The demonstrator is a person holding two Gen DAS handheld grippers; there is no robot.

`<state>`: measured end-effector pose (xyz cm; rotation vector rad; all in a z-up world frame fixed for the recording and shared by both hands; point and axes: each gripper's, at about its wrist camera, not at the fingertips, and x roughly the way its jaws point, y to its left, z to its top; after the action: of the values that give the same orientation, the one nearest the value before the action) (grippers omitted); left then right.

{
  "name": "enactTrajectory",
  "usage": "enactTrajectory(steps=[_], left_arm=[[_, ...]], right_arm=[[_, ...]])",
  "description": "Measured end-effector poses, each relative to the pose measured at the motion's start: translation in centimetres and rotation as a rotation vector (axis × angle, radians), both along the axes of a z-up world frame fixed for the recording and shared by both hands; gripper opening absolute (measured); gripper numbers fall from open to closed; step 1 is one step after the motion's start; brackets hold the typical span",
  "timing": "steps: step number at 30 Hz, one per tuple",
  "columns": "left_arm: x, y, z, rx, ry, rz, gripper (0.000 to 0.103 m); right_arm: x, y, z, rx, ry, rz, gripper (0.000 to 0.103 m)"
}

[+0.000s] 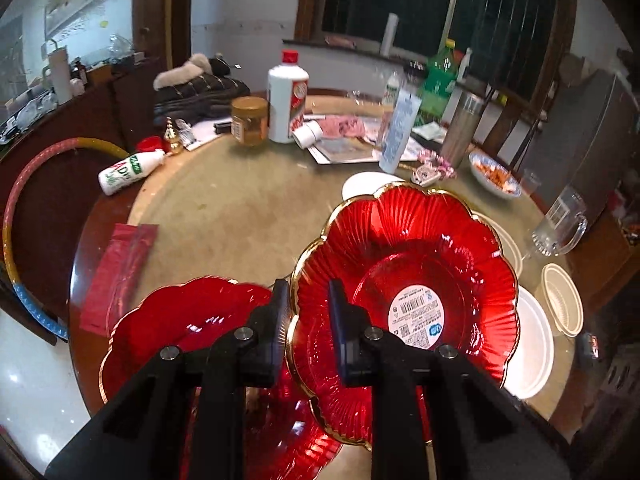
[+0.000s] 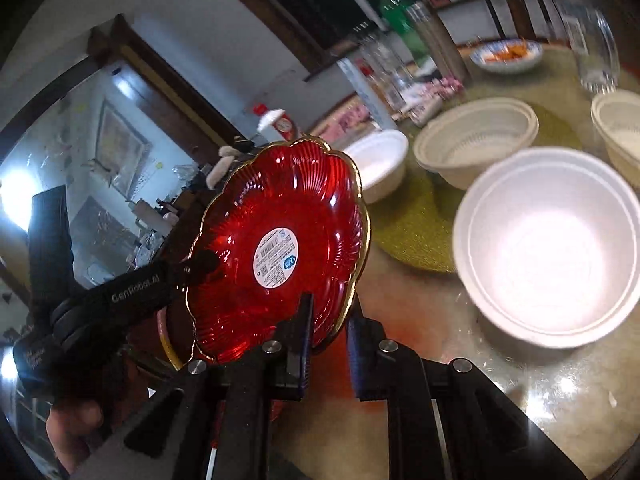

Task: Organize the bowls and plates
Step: 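Lift the small red plate and lower it into the large red bowl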

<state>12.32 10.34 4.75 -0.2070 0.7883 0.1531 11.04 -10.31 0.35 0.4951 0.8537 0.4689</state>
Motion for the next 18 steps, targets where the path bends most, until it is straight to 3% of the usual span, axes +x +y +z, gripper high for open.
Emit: enactTrajectory(steps=[10,18], left_arm=[[-6.2,2.4,0.4,-0.034,-0.112,0.077,0.017],[-9.9,4.7,-1.4,-0.053,-0.131,0.170,0.017]], right_arm=[[-2.8,2.5,2.5,-0.056,-0.118,0.048,0.012],[-4.1,5.6,2.6,-0.087,-0.160,0.112,0.011]])
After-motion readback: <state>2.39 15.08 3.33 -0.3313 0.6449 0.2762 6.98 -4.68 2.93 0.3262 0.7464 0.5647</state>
